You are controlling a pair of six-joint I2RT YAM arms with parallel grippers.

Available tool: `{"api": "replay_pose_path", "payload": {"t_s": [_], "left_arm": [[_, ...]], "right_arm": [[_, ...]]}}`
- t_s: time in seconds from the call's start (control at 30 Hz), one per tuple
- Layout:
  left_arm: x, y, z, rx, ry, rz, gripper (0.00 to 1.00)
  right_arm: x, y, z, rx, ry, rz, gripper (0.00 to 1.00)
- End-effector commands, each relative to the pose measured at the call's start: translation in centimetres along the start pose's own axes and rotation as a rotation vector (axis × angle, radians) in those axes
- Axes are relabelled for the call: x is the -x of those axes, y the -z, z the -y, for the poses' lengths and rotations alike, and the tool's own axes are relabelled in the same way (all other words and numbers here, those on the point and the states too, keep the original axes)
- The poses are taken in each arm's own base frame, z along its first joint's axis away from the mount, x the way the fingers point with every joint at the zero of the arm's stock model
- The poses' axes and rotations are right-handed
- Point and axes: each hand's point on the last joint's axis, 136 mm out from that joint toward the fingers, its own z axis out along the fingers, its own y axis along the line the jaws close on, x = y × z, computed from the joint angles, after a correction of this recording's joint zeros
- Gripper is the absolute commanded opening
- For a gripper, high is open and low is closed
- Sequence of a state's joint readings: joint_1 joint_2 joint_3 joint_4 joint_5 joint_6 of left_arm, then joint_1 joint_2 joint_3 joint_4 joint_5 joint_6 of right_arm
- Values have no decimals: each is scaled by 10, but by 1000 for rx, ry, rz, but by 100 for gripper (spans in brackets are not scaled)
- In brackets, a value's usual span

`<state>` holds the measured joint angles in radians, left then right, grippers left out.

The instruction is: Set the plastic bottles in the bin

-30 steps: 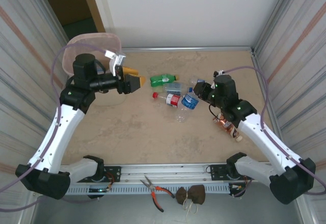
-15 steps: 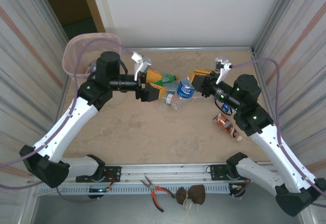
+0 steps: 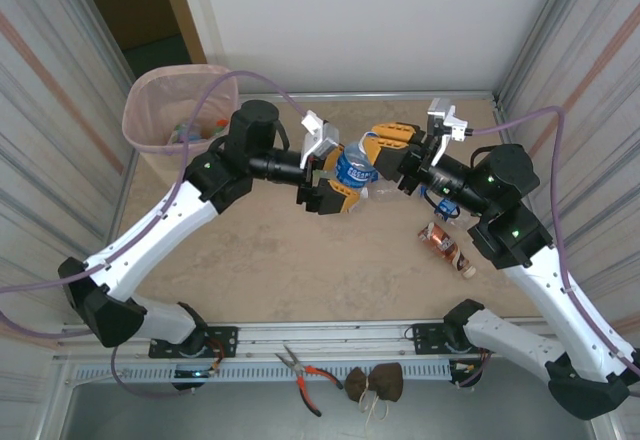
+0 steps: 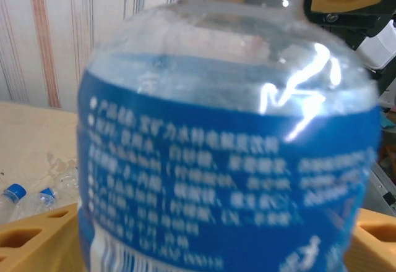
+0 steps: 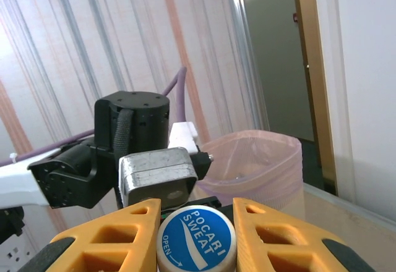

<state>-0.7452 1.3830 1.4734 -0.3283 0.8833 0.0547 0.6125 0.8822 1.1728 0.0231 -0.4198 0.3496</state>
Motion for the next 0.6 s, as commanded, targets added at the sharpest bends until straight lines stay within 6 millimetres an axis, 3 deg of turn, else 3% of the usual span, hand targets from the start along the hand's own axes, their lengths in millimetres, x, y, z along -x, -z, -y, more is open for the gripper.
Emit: {"api": "replay_pose_path", "payload": {"t_s": [0.0,0.37,0.5,0.57], "left_arm": [[8,-2,9,-18,-61,-4,80],[12,-3,15,-30,-88,0,59],[13,-2,15,-27,-98,2,58],[13,-2,15,-23,-103,1,57]], "right_arm": [[26,7,-15,28,52,69,0],[23,9,-14,9,43,64,0],[22,10,-14,4,44,62,0],[22,10,-13,-3,43,61,18]]}}
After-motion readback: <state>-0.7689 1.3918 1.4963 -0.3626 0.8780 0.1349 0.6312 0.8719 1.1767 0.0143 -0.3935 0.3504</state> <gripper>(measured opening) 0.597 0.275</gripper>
